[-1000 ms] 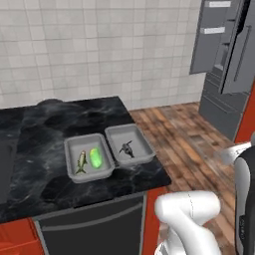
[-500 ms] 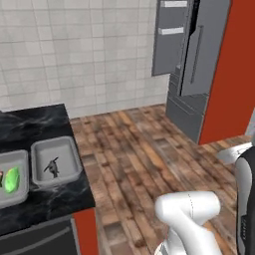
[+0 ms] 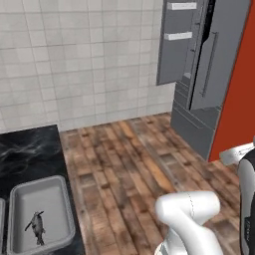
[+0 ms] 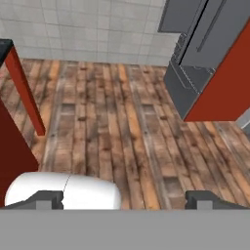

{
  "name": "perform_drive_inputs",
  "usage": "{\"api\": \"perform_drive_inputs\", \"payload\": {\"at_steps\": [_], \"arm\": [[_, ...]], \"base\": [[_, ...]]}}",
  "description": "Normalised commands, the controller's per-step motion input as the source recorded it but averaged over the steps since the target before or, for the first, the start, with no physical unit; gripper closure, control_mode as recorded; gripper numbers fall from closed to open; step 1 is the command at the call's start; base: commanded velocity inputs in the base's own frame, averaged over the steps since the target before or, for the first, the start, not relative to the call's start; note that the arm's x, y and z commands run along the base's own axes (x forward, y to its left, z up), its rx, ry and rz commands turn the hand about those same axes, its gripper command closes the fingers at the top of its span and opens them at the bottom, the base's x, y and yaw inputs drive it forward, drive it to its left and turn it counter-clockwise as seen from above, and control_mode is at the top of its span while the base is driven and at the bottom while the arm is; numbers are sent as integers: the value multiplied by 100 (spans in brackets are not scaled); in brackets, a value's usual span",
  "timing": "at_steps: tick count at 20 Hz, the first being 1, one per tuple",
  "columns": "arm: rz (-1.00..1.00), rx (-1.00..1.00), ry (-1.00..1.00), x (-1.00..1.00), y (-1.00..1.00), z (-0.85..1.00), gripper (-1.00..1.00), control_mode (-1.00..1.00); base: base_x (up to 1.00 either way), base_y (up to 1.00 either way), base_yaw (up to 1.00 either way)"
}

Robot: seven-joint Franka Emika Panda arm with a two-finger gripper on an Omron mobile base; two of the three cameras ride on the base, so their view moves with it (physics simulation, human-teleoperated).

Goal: Place one corn and one fish in each tupperware on the nearby counter, to pack two identical lunches.

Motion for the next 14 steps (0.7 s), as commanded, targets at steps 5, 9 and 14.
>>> {"api": "perform_drive_inputs", "payload": {"at_steps": [5,9,14], "arm": [[0,0,0,0,0,0,-100,100],[0,0,0,0,0,0,-100,100],[0,0,0,0,0,0,-100,100]], "base": [[94,3,0],[79,-3,7],[34,-30,7]]}}
